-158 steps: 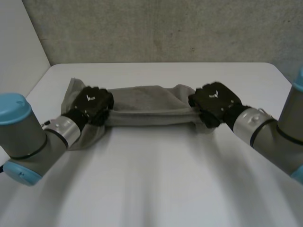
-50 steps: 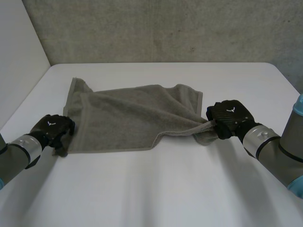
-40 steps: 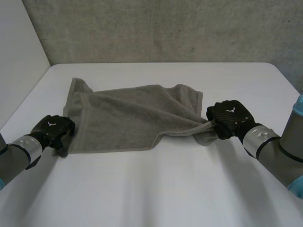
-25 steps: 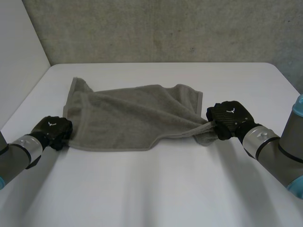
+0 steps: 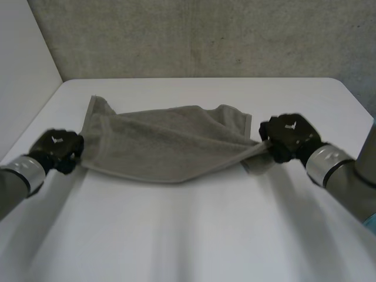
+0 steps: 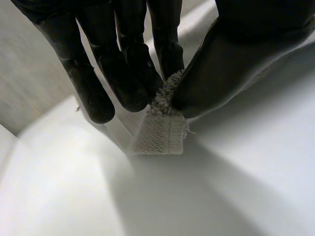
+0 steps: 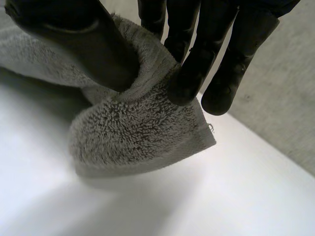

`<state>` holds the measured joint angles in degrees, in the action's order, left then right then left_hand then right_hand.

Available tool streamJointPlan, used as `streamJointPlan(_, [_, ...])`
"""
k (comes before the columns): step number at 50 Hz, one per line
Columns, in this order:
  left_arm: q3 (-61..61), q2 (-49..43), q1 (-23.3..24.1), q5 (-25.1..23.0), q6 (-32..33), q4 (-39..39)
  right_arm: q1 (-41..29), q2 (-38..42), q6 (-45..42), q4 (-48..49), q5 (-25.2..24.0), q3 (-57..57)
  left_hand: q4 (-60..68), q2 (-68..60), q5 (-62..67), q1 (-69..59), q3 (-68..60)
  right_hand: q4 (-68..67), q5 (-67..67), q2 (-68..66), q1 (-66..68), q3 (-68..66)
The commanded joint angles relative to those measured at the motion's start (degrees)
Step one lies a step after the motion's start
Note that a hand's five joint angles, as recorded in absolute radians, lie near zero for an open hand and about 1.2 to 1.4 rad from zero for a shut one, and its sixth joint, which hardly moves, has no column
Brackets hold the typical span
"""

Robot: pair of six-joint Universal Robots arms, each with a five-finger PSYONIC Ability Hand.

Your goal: Fold the towel.

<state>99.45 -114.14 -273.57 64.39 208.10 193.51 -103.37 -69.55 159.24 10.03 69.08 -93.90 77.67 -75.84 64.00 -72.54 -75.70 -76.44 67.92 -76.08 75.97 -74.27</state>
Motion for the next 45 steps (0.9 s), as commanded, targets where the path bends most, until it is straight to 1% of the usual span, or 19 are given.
streamJointPlan(1, [-0.84, 11.92, 0.15, -0.05, -4.55, 0.02, 0.54, -10.23, -0.07, -15.69, -0.61, 9.58, 2.33, -4.16, 6.00, -7.46, -4.30, -3.56, 2.08, -3.92, 4.03, -5.73])
streamJointPlan(2, [-1.62, 15.66, 0.32, -0.31, -7.16, -0.06, 0.46, -12.25, -0.07, -20.09, -0.87, 12.57, 2.33, -4.16, 6.00, -7.46, -4.30, -3.56, 2.08, -3.92, 4.03, -5.73])
streamJointPlan(3, [-2.76, 18.92, 0.50, -0.32, -9.27, -0.07, 0.45, -12.27, -0.07, -20.13, -0.88, 12.60, 2.33, -4.16, 6.00, -7.46, -4.30, -3.56, 2.08, -3.92, 4.03, -5.73])
streamJointPlan(5, [-4.08, 21.91, 0.59, -0.32, -11.21, -0.33, 0.54, -14.90, -0.51, -27.48, -1.05, 18.81, 2.33, -4.16, 6.00, -7.46, -4.30, -3.56, 2.08, -3.92, 4.03, -5.73])
streamJointPlan(6, [-5.48, 24.73, 0.33, -0.40, -13.14, -0.59, 0.54, -14.91, -0.51, -27.52, -1.05, 18.84, 2.33, -4.16, 6.00, -7.46, -4.30, -3.56, 2.08, -3.92, 4.03, -5.73])
streamJointPlan(14, [-12.69, 30.64, 0.06, -0.76, -22.38, -3.66, 2.30, -16.49, -7.81, -39.91, -0.17, 34.83, 2.33, -4.16, 6.00, -7.46, -4.30, -3.56, 2.08, -3.92, 4.03, -5.73])
streamJointPlan(17, [-14.02, 30.38, 0.15, -0.76, -22.74, -4.55, 2.83, -15.09, -10.34, -42.53, -0.09, 39.74, 2.33, -4.16, 6.00, -7.46, -4.30, -3.56, 2.08, -3.92, 4.03, -5.73])
streamJointPlan(23, [-18.51, 22.21, 0.59, 0.12, -23.01, -5.78, 2.22, -4.83, -16.49, -45.18, 0.70, 45.02, 2.33, -4.16, 6.00, -7.46, -4.30, -3.56, 2.08, -3.92, 4.03, -5.73])
streamJointPlan(25, [-21.83, 15.47, 1.46, 0.30, -23.09, -6.04, 1.60, -2.43, -18.70, -45.18, 1.85, 46.17, 2.33, -4.16, 6.00, -7.46, -4.30, -3.56, 2.08, -3.92, 4.03, -5.73])
streamJointPlan(26, [-21.85, 15.44, 1.47, 0.30, -23.09, -6.04, 0.64, 0.09, -20.62, -44.75, 3.15, 47.39, 2.33, -4.16, 6.00, -7.46, -4.30, -3.56, 2.08, -3.92, 4.03, -5.73])
streamJointPlan(28, [-26.65, 7.83, 3.91, 1.35, -23.09, -6.65, -0.69, 3.28, -22.40, -44.39, 4.48, 48.72, 2.33, -4.16, 6.00, -7.46, -4.30, -3.56, 2.08, -3.92, 4.03, -5.73])
streamJointPlan(30, [-29.99, 3.88, 5.58, 2.66, -23.09, -7.01, -2.96, 9.23, -24.41, -41.16, 7.63, 53.44, 2.33, -4.16, 6.00, -7.46, -4.30, -3.56, 2.08, -3.92, 4.03, -5.73])
streamJointPlan(33, [-38.06, -3.16, 7.70, 6.52, -22.92, -7.27, -3.94, 11.98, -24.50, -37.80, 8.70, 55.93, 2.33, -4.16, 6.00, -7.46, -4.30, -3.56, 2.08, -3.92, 4.03, -5.73])
streamJointPlan(35, [-42.63, -6.59, 7.97, 8.28, -22.92, -7.53, -5.25, 16.27, -24.50, -28.71, 10.10, 60.04, 2.33, -4.16, 6.00, -7.46, -4.30, -3.56, 2.08, -3.92, 4.03, -5.73])
streamJointPlan(36, [-47.90, -9.58, 8.49, 10.21, -22.92, -7.62, -5.26, 16.29, -24.50, -28.66, 10.11, 60.06, 2.33, -4.16, 6.00, -7.46, -4.30, -3.56, 2.08, -3.92, 4.03, -5.73])
streamJointPlan(38, [-53.08, -11.96, 8.67, 11.97, -23.01, -7.62, -5.35, 18.48, -24.16, -17.56, 11.42, 63.91, 2.33, -4.16, 6.00, -7.46, -4.30, -3.56, 2.08, -3.92, 4.03, -5.73])
streamJointPlan(39, [-58.44, -13.38, 8.85, 13.55, -23.18, -7.62, -5.35, 18.49, -24.15, -17.50, 11.43, 63.93, 2.33, -4.16, 6.00, -7.46, -4.30, -3.56, 2.08, -3.92, 4.03, -5.73])
streamJointPlan(43, [-68.03, -14.35, 9.72, 15.58, -23.97, -7.01, -5.61, 18.67, -23.02, -2.86, 13.18, 68.05, 2.33, -4.16, 6.00, -7.46, -4.30, -3.56, 2.08, -3.92, 4.03, -5.73])
streamJointPlan(45, [-72.03, -14.36, 10.17, 16.12, -25.03, -6.48, -5.61, 18.32, -21.79, 0.05, 13.19, 68.75, 2.33, -4.16, 6.00, -7.46, -4.30, -3.56, 2.08, -3.92, 4.03, -5.73])
